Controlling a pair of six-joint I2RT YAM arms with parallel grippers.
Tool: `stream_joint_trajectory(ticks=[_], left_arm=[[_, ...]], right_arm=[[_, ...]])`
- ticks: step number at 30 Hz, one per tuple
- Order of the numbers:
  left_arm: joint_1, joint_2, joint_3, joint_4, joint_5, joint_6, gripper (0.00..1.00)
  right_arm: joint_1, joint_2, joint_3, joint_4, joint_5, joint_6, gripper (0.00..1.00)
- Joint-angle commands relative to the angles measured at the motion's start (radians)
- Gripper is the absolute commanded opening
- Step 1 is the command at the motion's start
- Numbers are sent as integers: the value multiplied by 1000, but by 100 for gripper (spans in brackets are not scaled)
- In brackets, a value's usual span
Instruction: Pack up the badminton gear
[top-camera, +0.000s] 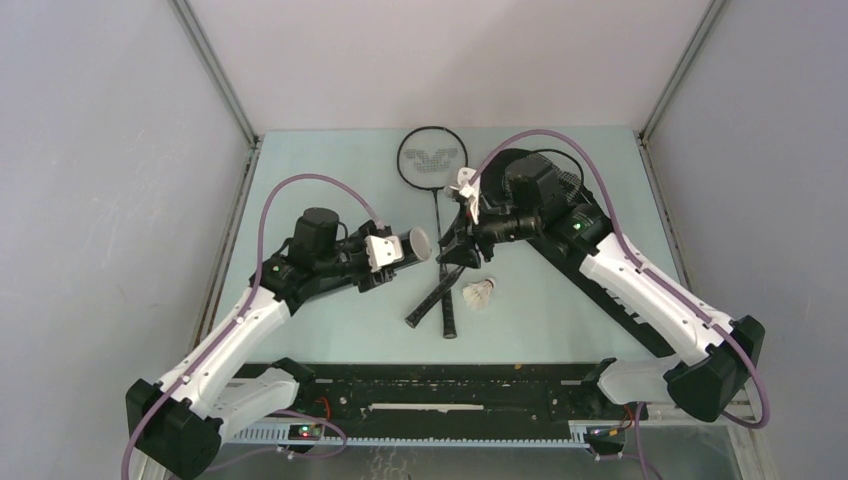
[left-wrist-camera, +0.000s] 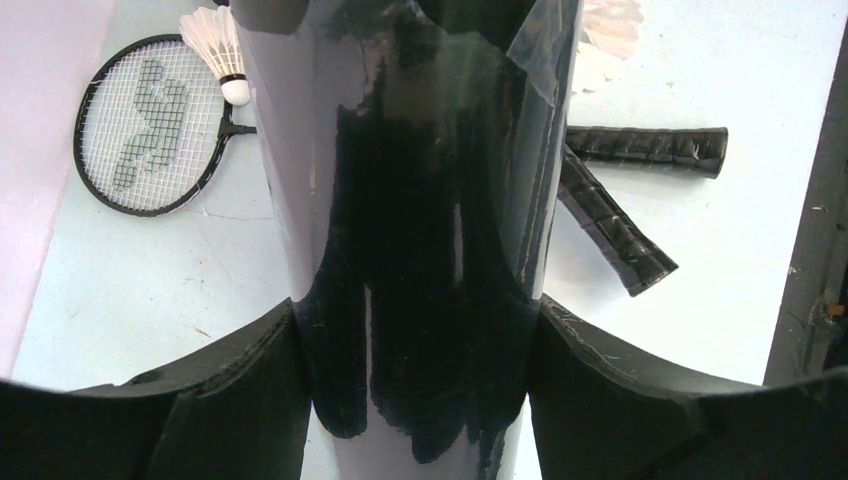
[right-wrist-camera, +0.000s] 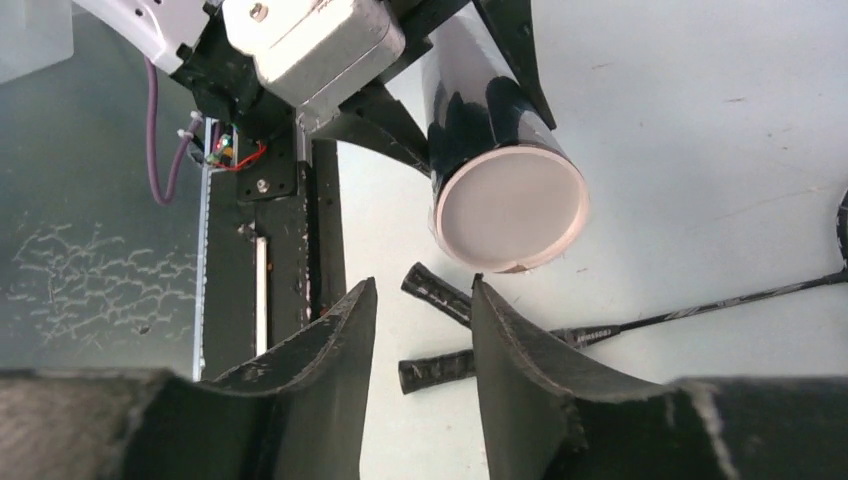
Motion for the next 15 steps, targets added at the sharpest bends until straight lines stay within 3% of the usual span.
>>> stream_joint_trajectory(ticks=[1,4,10,15], left_arm=[[-16,-9,-20,79,-26,-50,0],[-22,-8,-20,85,-32,-59,0],[-31,-15,-20,85,-32,-61,0],[-33,-24,-26,89,-35,-65,0]], right_arm=[[29,43,49,93,56,155,51],[58,79,77,80,67,164,57],[95,146,124,55,124,168,54],[116,172,140,46,148,162,36]])
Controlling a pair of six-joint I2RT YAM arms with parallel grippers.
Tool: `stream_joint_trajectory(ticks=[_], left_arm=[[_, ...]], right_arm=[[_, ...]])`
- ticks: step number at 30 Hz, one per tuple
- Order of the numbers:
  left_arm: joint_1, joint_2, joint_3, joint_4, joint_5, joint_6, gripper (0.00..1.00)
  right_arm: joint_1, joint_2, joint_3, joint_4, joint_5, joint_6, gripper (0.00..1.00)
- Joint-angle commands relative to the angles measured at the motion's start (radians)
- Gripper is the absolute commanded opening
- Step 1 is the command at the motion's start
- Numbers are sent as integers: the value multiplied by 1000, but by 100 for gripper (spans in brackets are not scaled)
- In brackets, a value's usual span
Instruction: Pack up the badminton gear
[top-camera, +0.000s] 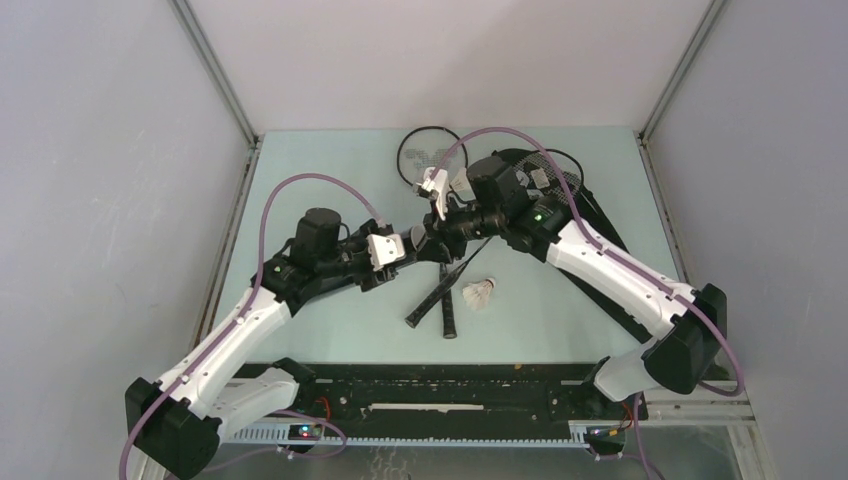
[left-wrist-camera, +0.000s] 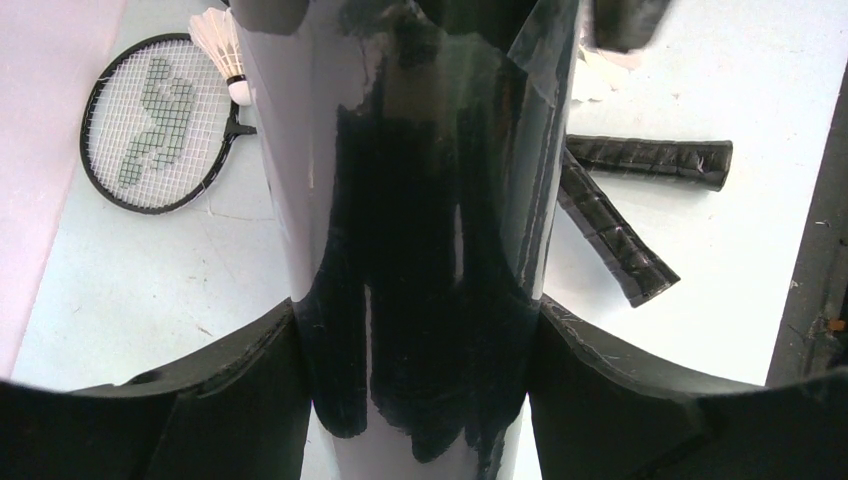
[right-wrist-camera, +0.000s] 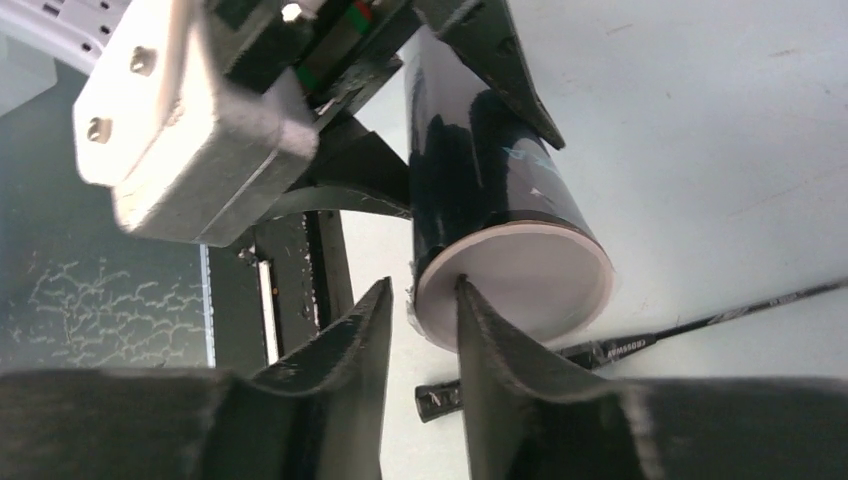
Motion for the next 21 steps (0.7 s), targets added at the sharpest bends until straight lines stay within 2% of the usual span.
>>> stream_joint_trajectory(ticks=[1,4,8,14,21], left_arm=[[-8,-24,-28,61,-6,-21,0],[-8,-30,-35,73,-24,-24,0],[-8,-46,-52,86,-43,3,0],[-8,-70,-75,72,-51,104,0],[-10,-64,-80,72,-66,131,0]], right_arm=[[21,6,48,8,35,12,28],[20,5,40,7,63,-4,0],[-22,-7,23,11,20,-23,0],[-86,-30,-10,-20,-179,-108,0],[-119,-35,-48,-45,-268,-146,0]])
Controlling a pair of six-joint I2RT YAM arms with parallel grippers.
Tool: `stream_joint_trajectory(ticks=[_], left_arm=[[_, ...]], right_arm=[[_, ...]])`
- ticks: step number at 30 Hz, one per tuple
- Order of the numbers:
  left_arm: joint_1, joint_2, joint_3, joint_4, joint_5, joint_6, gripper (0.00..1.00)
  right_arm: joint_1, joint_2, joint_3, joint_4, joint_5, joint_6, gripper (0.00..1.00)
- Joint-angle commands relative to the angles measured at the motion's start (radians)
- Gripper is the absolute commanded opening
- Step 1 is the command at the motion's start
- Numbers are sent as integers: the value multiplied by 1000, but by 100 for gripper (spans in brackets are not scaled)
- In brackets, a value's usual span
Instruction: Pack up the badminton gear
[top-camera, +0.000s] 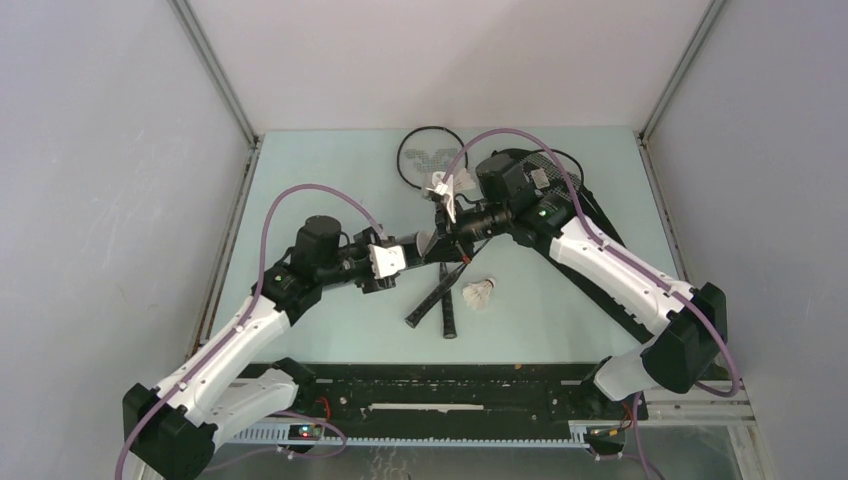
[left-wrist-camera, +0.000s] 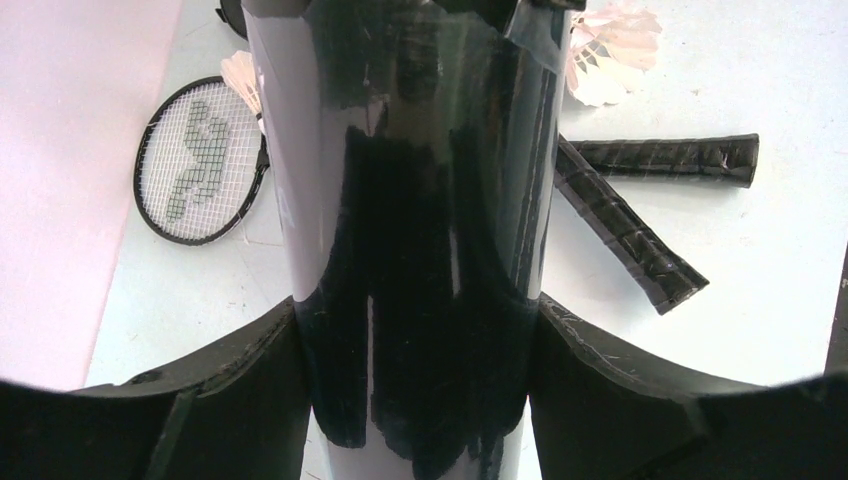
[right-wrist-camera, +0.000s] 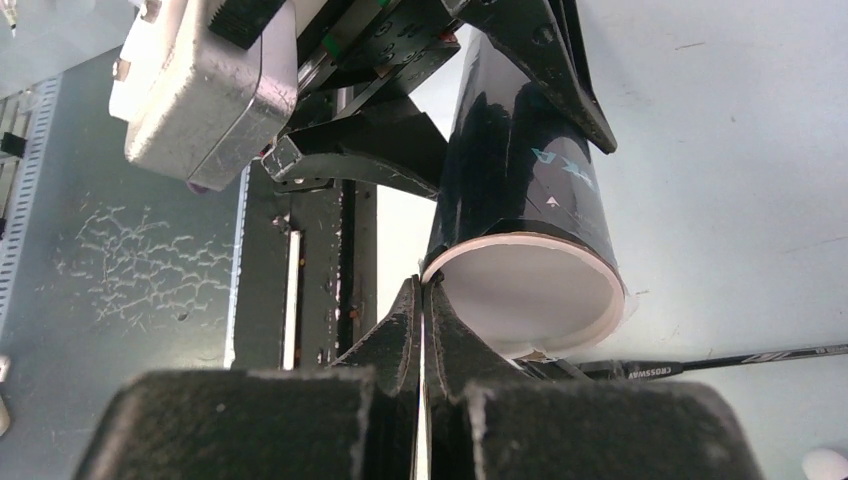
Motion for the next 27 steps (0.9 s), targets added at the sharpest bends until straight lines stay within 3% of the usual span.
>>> stream_joint_trajectory(ticks=[1,13,25,27], left_arm=[[10,-18,-19,-8,-43,59,0],[8,-19,-33,-16,-39,103,0],[7,-13,-24,-17,-58,63,0],[8,-8,-17,-16,-43,46,0]], right_arm=[[-41,-39,-19,-31,-80,-43,0],[-71,-23,-25,-71,-236,-82,0],[-53,-79,-51,-29,-70,-56,0],[-15,-97,-51,-21,-4,-60,14]])
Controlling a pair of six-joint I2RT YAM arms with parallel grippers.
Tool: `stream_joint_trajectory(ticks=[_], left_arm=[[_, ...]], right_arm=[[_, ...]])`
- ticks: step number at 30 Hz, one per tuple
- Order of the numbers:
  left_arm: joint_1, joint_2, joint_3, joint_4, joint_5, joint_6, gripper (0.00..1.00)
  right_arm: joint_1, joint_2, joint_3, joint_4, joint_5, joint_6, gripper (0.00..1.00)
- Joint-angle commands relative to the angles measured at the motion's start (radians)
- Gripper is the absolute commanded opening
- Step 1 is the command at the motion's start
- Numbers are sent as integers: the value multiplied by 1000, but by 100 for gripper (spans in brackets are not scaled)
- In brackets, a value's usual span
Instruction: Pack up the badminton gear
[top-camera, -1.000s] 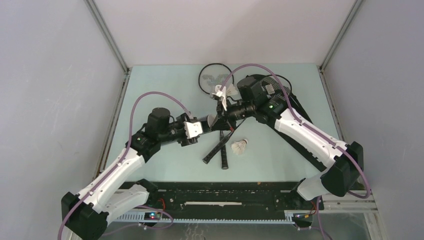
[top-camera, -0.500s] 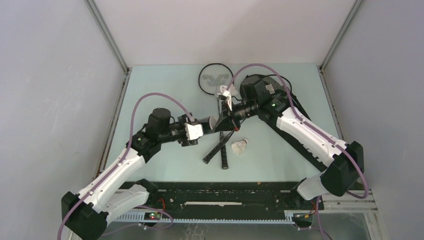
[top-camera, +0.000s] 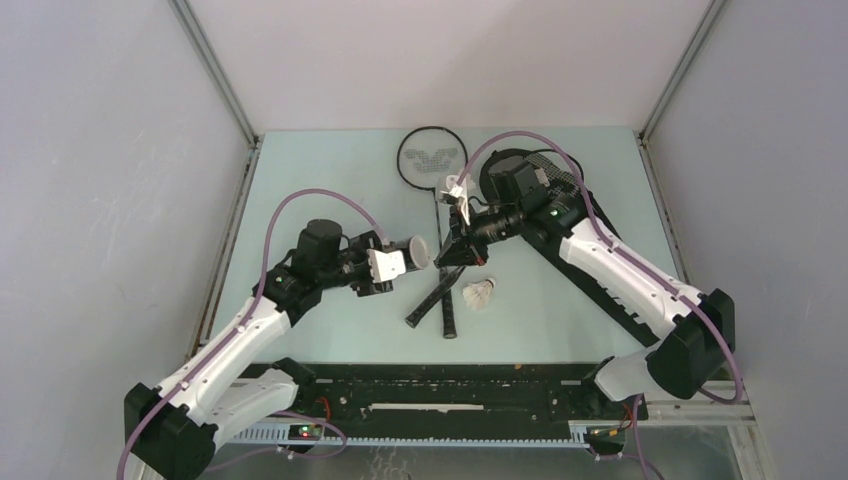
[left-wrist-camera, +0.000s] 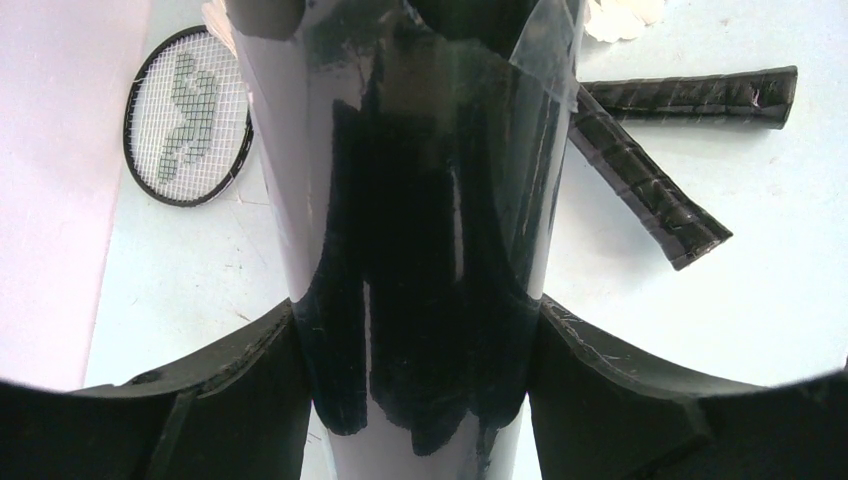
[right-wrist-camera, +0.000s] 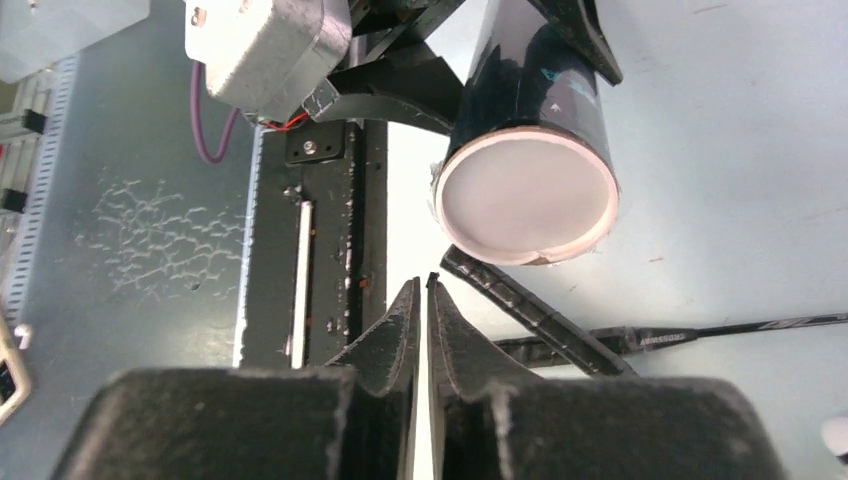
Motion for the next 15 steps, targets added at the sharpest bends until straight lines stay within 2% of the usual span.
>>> stream_joint_trajectory(ticks=[1,3,7,15], left_arm=[[3,-4,11,26,19,-27,0],[2,6,19,25,36,-47,0],[2,19,29,20,46,-64,0],[2,13,37,17,74,-84,0]], right_arm=[[59,-75,3,49,133,7,21],[82,-81,4,81,186,38,34],[113,-55,34,79,236,52,44],[138,-10,43,71,273,50,46]])
